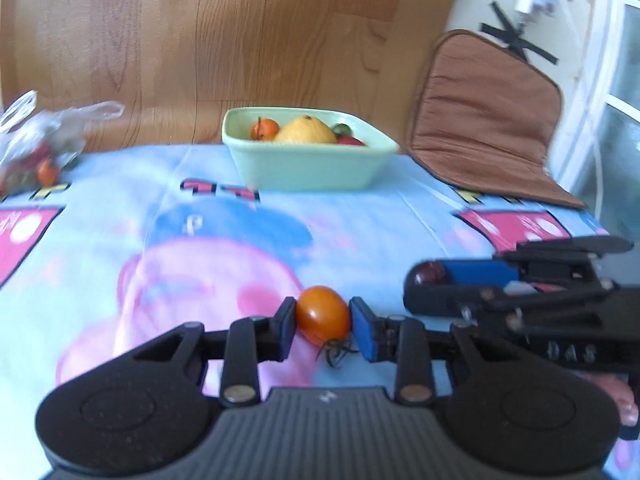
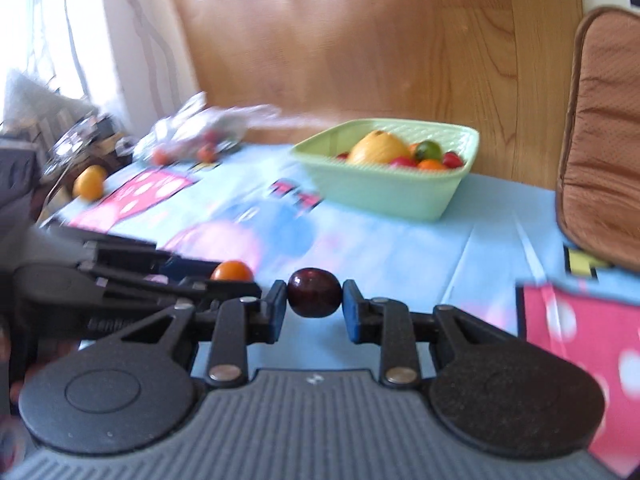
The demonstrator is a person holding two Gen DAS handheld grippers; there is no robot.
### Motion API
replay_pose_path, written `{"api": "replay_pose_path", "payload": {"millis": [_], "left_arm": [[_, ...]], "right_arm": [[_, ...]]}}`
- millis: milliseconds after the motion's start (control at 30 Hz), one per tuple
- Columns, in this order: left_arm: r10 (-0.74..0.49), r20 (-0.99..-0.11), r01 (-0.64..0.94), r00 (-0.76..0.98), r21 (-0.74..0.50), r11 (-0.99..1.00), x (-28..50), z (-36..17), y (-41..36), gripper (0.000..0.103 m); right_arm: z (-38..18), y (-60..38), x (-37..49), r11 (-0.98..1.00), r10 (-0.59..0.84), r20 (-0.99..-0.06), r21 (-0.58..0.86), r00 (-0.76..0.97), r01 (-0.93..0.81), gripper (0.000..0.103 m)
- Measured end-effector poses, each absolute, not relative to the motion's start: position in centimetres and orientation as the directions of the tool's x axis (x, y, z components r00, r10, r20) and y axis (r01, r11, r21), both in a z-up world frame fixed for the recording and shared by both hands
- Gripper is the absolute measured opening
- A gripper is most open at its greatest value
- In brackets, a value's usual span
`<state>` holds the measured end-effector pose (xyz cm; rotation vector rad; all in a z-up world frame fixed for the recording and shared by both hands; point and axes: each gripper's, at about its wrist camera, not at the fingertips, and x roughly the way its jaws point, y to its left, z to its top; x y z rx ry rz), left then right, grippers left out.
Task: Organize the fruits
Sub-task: 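Grasp an orange cherry tomato with the left tool while the right tool grasps a dark cherry, then carry the orange tomato with the left tool while the right tool carries the cherry, open both over bowl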
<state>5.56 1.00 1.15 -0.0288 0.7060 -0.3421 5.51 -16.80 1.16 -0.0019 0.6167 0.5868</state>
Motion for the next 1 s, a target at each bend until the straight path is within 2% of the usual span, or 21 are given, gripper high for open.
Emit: {"api": "replay_pose_path", "payload": {"millis": [167, 300, 333, 433, 467, 600, 633, 667, 733, 833, 1000], "left_arm": [[-0.315, -0.612, 0.302, 0.726, -0.129, 0.945, 0.4, 1.2, 0.8, 0.029], [-0.293, -0.599, 0.300, 0.745, -0.091, 0.949, -1.4, 0.6, 0.4, 0.030], [-0.285, -0.598, 0.297, 0.749, -0.081, 0.951, -1.5, 0.6, 0.3, 0.031], [-0.258, -0.588, 0.278, 0.766, -0.058, 0.959, -1.9, 0.9, 0.2, 0.047], [-0.257, -0.585, 0.279, 0.769, -0.055, 0.959, -2.0, 1.0, 0.3, 0.047], [-0.260, -0.584, 0.287, 0.769, -0.049, 0.957, -2.2, 1.0, 0.4, 0.045], [-0.262, -0.592, 0.287, 0.762, -0.053, 0.956, -2.0, 0.8, 0.4, 0.040], [-0.267, -0.599, 0.290, 0.755, -0.060, 0.955, -1.8, 0.7, 0.4, 0.030], [-0.286, -0.597, 0.296, 0.750, -0.084, 0.952, -1.4, 0.7, 0.4, 0.030], [-0.307, -0.584, 0.313, 0.752, -0.094, 0.945, 0.4, 2.0, 0.4, 0.030], [-0.314, -0.513, 0.316, 0.799, -0.085, 0.945, 7.0, 5.8, 1.0, 0.030]], "right_arm": [[1.3, -16.6, -1.5, 0.818, 0.533, -0.541, 0.134, 0.651, -0.559, 0.033], [0.9, -16.2, -3.9, 0.823, 0.517, -0.543, 0.101, 0.662, -0.560, 0.033], [0.6, -16.1, -3.8, 0.825, 0.511, -0.553, 0.100, 0.659, -0.556, 0.033], [0.1, -15.9, -3.9, 0.834, 0.495, -0.553, 0.086, 0.670, -0.545, 0.034], [0.2, -15.8, -3.9, 0.835, 0.492, -0.553, 0.081, 0.672, -0.545, 0.034], [0.2, -16.0, -4.5, 0.832, 0.493, -0.555, 0.075, 0.670, -0.549, 0.037], [0.1, -16.1, -4.5, 0.831, 0.494, -0.556, 0.076, 0.669, -0.551, 0.040], [0.0, -16.0, -4.5, 0.829, 0.497, -0.555, 0.077, 0.667, -0.554, 0.040], [0.1, -15.9, -4.5, 0.824, 0.498, -0.551, 0.060, 0.669, -0.564, 0.032], [0.7, -15.8, -3.6, 0.820, 0.512, -0.526, 0.065, 0.679, -0.568, 0.032], [3.5, -15.5, 1.2, 0.835, 0.513, -0.433, 0.049, 0.741, -0.549, 0.032]]}}
